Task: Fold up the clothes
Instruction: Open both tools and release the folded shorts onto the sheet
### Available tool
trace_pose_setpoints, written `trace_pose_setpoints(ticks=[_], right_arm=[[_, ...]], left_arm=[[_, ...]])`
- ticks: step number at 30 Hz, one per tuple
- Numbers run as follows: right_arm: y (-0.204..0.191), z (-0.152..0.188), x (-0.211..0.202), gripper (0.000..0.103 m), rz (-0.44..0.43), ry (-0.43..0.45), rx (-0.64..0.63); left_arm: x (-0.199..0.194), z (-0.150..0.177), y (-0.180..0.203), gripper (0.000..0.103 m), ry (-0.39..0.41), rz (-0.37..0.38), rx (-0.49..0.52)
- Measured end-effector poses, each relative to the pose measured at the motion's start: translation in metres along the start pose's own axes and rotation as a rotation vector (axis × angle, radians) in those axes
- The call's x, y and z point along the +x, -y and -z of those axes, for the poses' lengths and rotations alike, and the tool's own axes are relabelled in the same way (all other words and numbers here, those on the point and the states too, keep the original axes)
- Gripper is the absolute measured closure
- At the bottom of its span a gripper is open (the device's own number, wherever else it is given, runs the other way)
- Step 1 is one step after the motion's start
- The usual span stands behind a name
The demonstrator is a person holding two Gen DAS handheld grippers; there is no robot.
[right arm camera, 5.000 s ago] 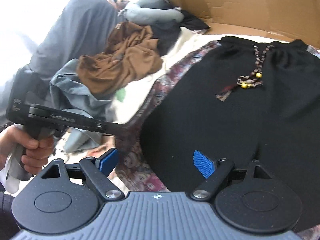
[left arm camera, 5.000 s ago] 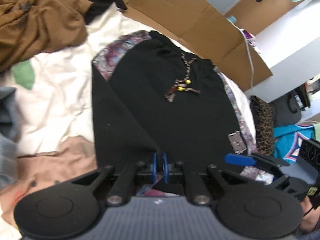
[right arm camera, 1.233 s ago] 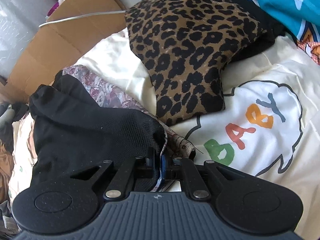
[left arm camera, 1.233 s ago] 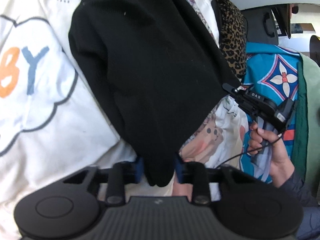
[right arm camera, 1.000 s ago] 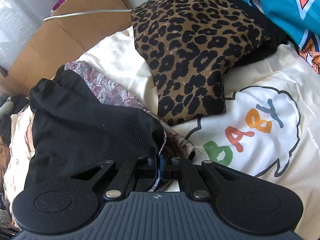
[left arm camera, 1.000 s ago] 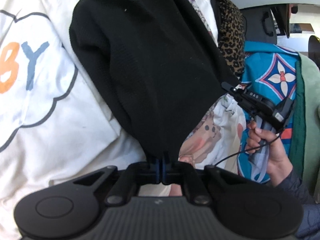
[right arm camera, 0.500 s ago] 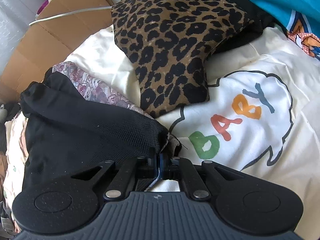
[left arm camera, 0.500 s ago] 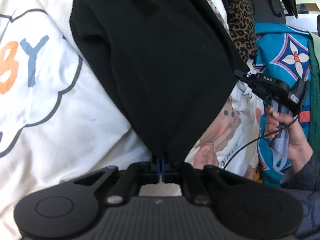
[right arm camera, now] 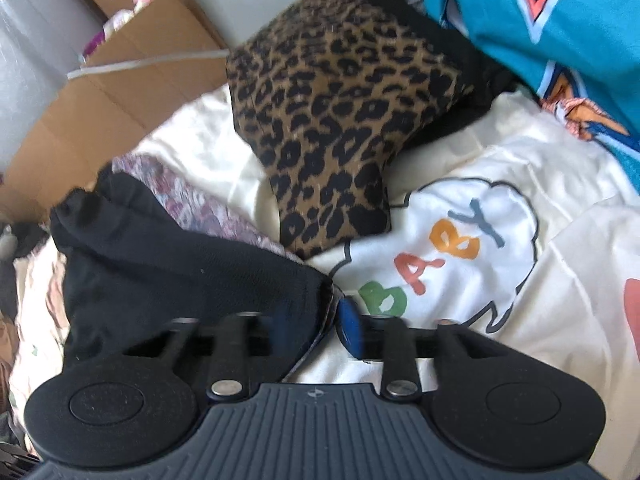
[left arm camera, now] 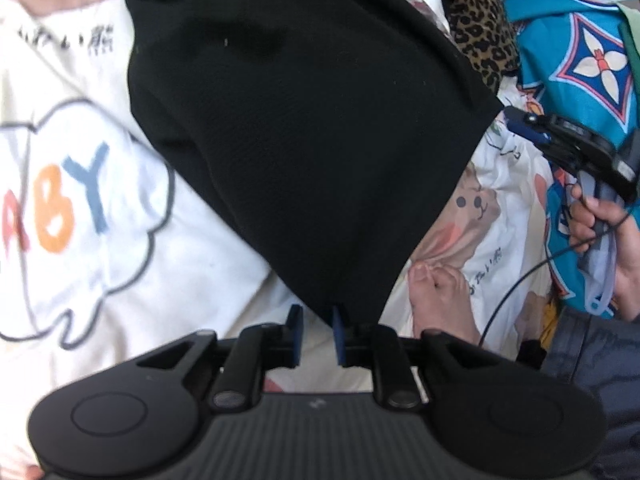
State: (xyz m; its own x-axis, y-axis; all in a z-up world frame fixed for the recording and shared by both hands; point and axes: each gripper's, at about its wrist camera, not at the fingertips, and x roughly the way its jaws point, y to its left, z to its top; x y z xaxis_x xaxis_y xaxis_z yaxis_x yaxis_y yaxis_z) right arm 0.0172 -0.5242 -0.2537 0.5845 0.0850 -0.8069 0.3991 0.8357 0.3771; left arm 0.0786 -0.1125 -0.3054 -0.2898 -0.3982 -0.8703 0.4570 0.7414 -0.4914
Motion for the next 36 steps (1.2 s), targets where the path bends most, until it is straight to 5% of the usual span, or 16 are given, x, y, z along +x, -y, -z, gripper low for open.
trace_pose_setpoints(ticks=[10, 13, 16, 18, 22, 36], right_arm=[[-0.012, -0.003, -0.017, 0.057, -0.070, 0.105, 0.044], [-0.021, -0.011, -0.015, 0.057, -0.094, 0.109, 0.042], [-0.031, -0.017, -0.014, 0.057, -0.125, 0.107, 0.019], [-0.037, -0.018, -0.016, 0.057, -0.140, 0.106, 0.003], [-0.041, -0.013, -0.034, 0.056, -0.143, 0.132, 0.042], [-0.042, -0.059, -0.092, 0.052, -0.214, 0.193, -0.038]], left_arm=[[-0.056, -0.055, 0.054, 0.053, 0.045, -0.178, 0.088], [-0.072, -0.072, 0.063, 0.051, 0.074, -0.236, 0.080], [-0.083, -0.087, 0.067, 0.050, 0.089, -0.256, 0.025], [-0.090, -0.095, 0.068, 0.050, 0.205, -0.279, -0.245], [-0.099, -0.111, 0.067, 0.050, 0.227, -0.317, -0.343], [-0.138, -0.155, 0.093, 0.048, 0.320, -0.413, -0.450]])
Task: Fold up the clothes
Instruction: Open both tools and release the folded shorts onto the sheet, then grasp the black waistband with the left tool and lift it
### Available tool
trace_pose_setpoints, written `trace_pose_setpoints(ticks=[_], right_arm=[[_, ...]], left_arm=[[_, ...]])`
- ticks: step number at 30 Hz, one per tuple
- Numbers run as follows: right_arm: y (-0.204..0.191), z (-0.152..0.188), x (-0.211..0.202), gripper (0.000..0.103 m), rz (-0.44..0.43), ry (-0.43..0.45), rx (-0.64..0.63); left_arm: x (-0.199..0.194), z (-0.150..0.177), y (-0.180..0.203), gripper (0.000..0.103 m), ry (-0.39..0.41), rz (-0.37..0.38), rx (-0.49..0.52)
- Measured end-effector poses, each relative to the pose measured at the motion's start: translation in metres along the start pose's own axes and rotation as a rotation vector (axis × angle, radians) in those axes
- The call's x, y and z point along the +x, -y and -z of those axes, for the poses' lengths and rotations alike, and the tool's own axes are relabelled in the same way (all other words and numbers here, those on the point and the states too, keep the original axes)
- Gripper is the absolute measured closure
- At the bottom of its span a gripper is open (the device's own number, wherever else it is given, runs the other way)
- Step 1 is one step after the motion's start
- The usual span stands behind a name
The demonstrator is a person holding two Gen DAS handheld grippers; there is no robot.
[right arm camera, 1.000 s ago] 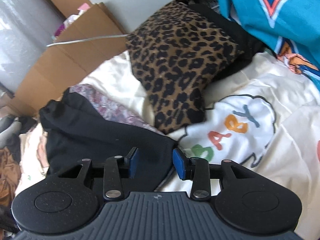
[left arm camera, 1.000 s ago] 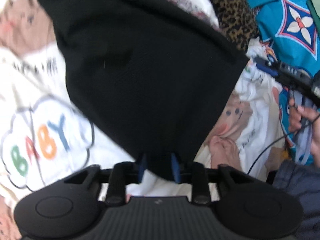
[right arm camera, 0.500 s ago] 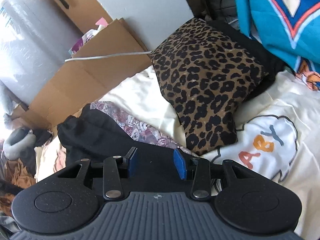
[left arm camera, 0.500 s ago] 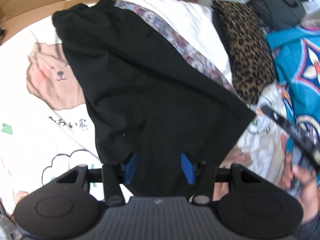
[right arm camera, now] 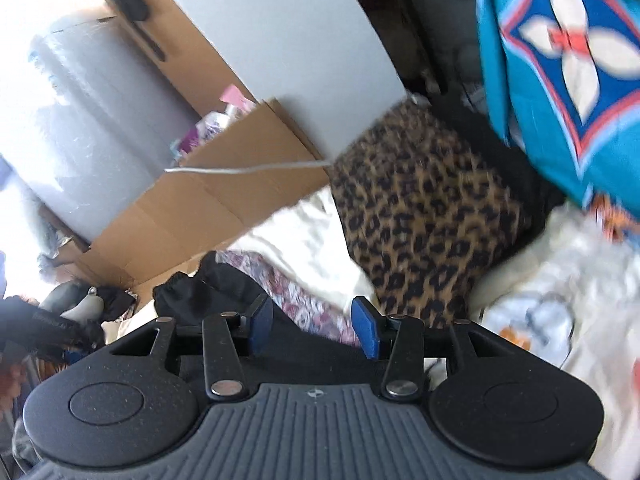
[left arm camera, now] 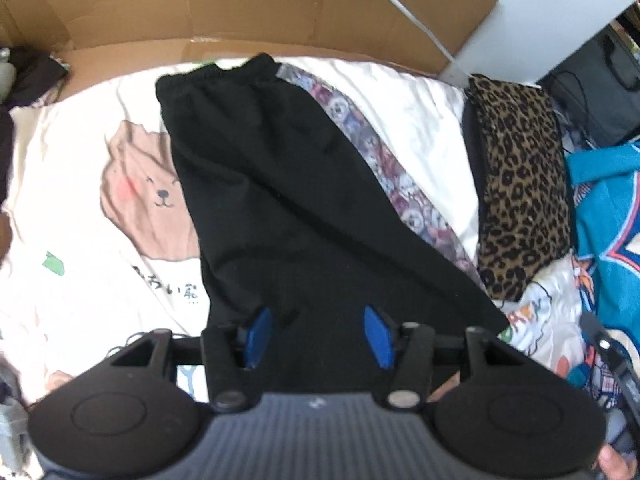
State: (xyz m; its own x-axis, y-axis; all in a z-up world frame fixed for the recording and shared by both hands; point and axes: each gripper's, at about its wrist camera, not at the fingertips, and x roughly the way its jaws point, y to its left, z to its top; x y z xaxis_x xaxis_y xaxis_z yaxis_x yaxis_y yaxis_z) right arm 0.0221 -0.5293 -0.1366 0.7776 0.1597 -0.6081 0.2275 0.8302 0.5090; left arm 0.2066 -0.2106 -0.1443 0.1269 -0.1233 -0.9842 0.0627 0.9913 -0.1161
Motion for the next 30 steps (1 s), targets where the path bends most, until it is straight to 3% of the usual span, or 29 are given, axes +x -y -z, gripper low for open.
trace_pose_setpoints(ticks=[4, 12, 21, 26, 30], right_arm=[[-0.001, -0.010, -0.009, 0.044, -0.018, -0.003, -0.075], [0.001, -0.004, 0.009, 0.044, -0.036, -0.045, -0.163], [0.001, 0.007, 0.060, 0.044, -0.048, -0.054, -0.192], [-0.009, 0.020, 0.092, 0.045, -0.065, -0.087, -0.223], [-0.023, 0.028, 0.103, 0.048, -0.103, -0.096, -0.307]], left_arm=[[-0.012, -0.018, 0.007, 0.043, 0.026, 0.010, -0.015], [-0.011, -0.061, 0.007, 0.039, 0.117, -0.021, -0.024], [0.020, -0.115, -0.010, 0.042, 0.232, -0.068, -0.011], [0.045, -0.135, -0.024, 0.043, 0.238, -0.082, -0.035], [0.065, -0.150, -0.032, 0.053, 0.226, -0.086, -0.075]])
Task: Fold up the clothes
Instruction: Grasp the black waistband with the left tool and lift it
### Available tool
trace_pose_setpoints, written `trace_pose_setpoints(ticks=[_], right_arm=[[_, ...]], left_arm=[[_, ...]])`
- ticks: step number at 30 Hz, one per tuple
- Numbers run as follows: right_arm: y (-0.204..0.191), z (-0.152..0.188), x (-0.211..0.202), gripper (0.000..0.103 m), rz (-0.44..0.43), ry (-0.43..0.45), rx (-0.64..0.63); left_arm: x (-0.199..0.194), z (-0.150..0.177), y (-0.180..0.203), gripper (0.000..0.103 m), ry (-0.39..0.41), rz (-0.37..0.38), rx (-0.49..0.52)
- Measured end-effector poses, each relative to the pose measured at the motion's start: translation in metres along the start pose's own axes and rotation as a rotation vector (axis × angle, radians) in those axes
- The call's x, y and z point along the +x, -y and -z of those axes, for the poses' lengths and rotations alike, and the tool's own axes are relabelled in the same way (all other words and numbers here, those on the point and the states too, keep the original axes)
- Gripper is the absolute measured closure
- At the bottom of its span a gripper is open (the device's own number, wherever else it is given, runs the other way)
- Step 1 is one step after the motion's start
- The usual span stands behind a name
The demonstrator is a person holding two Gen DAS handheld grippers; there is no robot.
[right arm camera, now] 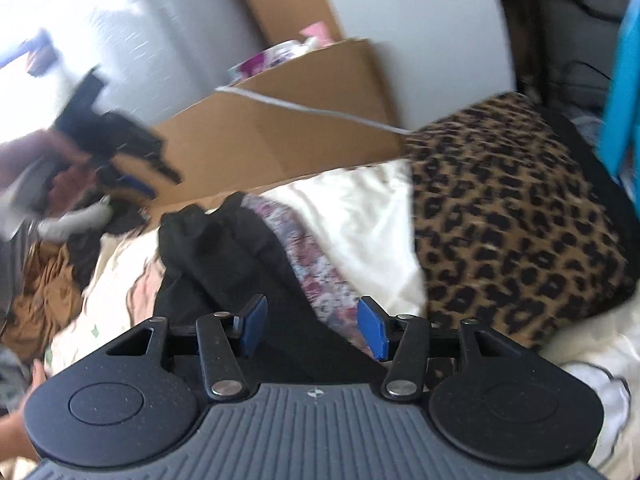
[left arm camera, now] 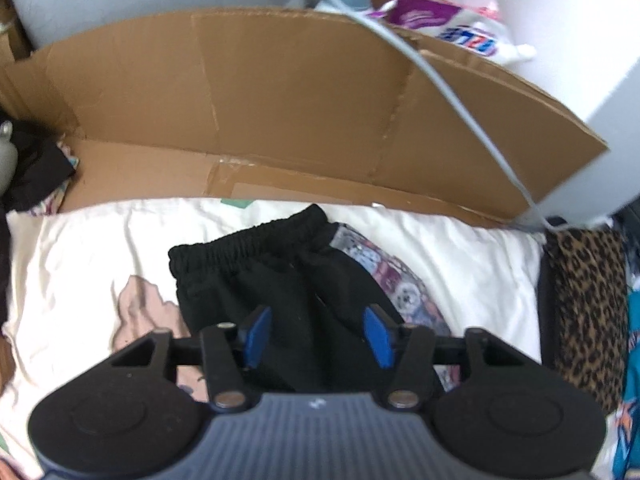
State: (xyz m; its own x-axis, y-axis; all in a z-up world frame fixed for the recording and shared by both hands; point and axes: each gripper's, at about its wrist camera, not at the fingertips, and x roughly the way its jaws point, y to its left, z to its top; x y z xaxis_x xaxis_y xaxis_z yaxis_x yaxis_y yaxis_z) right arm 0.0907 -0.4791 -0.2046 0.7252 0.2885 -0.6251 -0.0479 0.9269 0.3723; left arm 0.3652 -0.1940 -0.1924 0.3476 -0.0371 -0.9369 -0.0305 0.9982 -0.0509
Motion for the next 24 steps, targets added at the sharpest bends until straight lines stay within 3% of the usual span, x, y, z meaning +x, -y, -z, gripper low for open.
trace_pose_setpoints(ticks=[7, 10, 17, 21, 24], right_arm=[[-0.008, 0.002, 0.022, 0.059, -0.024, -0.024, -0.041], [-0.007, 0.002, 0.030, 0.059, -0.027, -0.027, -0.035], [0.005, 0.003, 0.050, 0.059, -0.013, -0.050, -0.039], [0.008, 0.007, 0.061, 0.059, -0.017, -0.064, -0.051], [0.007, 0.014, 0.069, 0.059, -0.014, -0.081, -0.066]], left_arm=[[0.033, -0.011, 0.009, 0.062, -0.020, 0.025, -0.041], [0.050, -0.013, 0.013, 0.077, -0.056, -0.029, -0.073], [0.083, -0.019, 0.017, 0.077, -0.117, -0.030, -0.160], [0.101, -0.015, 0.016, 0.073, -0.166, -0.112, -0.150], [0.112, -0.012, 0.004, 0.072, -0.200, -0.125, -0.181]])
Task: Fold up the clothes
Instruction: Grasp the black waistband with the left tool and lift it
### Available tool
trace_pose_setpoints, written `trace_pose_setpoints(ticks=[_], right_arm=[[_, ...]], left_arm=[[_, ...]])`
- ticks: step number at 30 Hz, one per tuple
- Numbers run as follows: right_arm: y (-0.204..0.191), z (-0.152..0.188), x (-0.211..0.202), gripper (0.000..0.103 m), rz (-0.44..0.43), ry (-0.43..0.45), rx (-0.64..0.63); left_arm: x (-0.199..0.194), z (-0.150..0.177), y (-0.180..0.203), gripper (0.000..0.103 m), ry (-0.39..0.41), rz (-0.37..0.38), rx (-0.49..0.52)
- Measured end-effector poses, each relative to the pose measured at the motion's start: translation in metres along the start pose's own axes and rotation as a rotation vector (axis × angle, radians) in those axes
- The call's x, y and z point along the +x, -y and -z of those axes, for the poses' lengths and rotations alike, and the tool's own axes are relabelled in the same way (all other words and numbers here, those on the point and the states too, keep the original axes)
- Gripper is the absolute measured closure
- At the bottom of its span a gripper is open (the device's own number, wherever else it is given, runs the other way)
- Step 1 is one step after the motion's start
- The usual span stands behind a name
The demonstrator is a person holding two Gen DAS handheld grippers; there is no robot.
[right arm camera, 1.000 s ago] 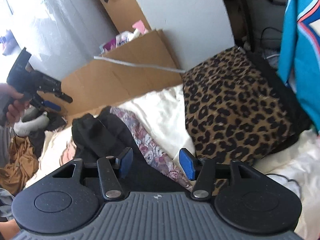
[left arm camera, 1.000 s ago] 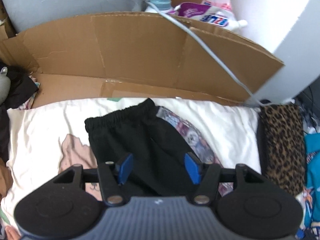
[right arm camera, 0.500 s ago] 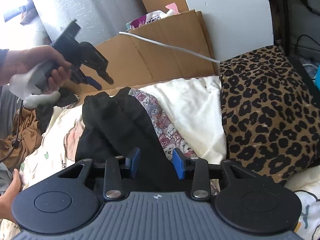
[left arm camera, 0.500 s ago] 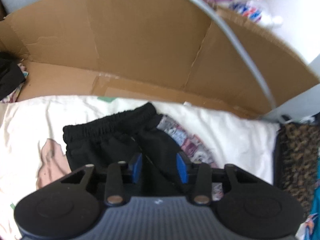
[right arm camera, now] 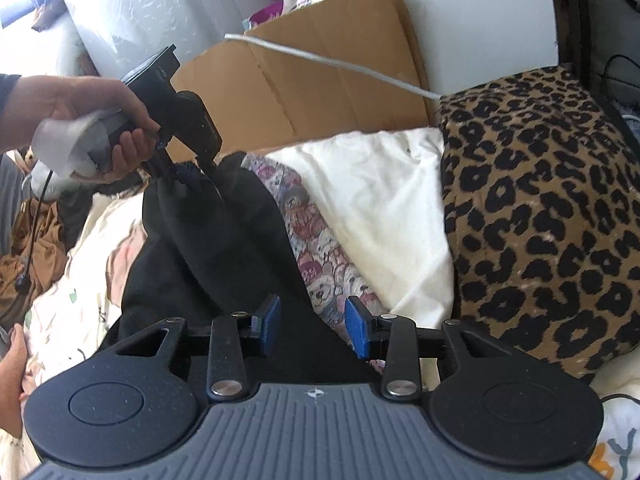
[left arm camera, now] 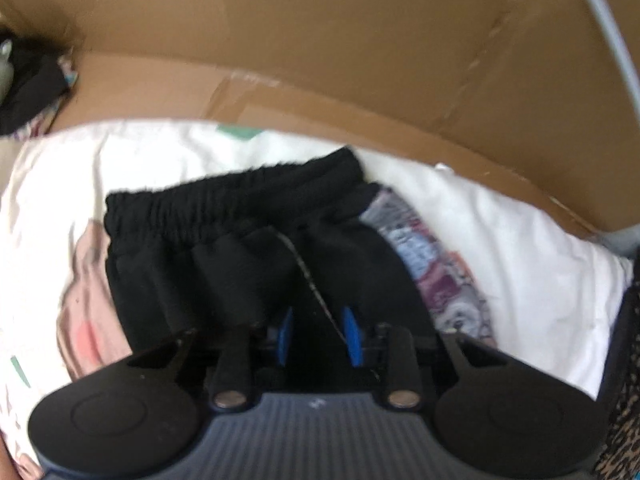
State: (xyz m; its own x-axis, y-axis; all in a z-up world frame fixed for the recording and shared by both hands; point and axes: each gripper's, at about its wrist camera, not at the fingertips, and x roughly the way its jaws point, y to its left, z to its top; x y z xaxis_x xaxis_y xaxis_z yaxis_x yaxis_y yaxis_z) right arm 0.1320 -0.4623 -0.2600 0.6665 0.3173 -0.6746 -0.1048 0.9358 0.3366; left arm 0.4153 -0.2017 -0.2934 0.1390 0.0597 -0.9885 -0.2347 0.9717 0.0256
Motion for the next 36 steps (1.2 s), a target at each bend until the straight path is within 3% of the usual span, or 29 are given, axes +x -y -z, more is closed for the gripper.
trace_pose_setpoints(ticks=[3, 8, 9, 11, 12, 16, 29, 36], right_arm=[[-0.001, 0.006, 0.008, 0.059, 0.050, -0.030, -0.025], [0.007, 0.014, 0.011, 0.059, 0.080, -0.046, -0.011], [0.007, 0.014, 0.011, 0.059, 0.084, -0.051, -0.016], [0.008, 0.016, 0.011, 0.059, 0.091, -0.057, -0.026], [0.008, 0.015, 0.009, 0.059, 0.087, -0.053, -0.030], [0.004, 0.011, 0.006, 0.059, 0.071, -0.033, -0.054], [-0.012, 0.006, 0.040, 0.059, 0.081, -0.064, -0.090], [-0.003, -0.007, 0.045, 0.059, 0.030, -0.030, -0.019]], left_arm=[[0.009, 0.001, -0.011, 0.071, 0.000, 0.013, -0.036], [0.022, 0.006, -0.022, 0.061, 0.009, 0.089, -0.102], [0.024, 0.007, -0.024, 0.061, 0.014, 0.098, -0.114], [0.028, 0.011, -0.028, 0.074, 0.029, 0.095, -0.139], [0.029, 0.012, -0.030, 0.091, 0.034, 0.079, -0.149], [0.027, 0.016, -0.039, 0.100, 0.040, 0.110, -0.185], [-0.039, 0.004, -0.030, 0.101, 0.088, 0.187, -0.080], [-0.049, 0.002, -0.034, 0.101, 0.097, 0.198, -0.059]])
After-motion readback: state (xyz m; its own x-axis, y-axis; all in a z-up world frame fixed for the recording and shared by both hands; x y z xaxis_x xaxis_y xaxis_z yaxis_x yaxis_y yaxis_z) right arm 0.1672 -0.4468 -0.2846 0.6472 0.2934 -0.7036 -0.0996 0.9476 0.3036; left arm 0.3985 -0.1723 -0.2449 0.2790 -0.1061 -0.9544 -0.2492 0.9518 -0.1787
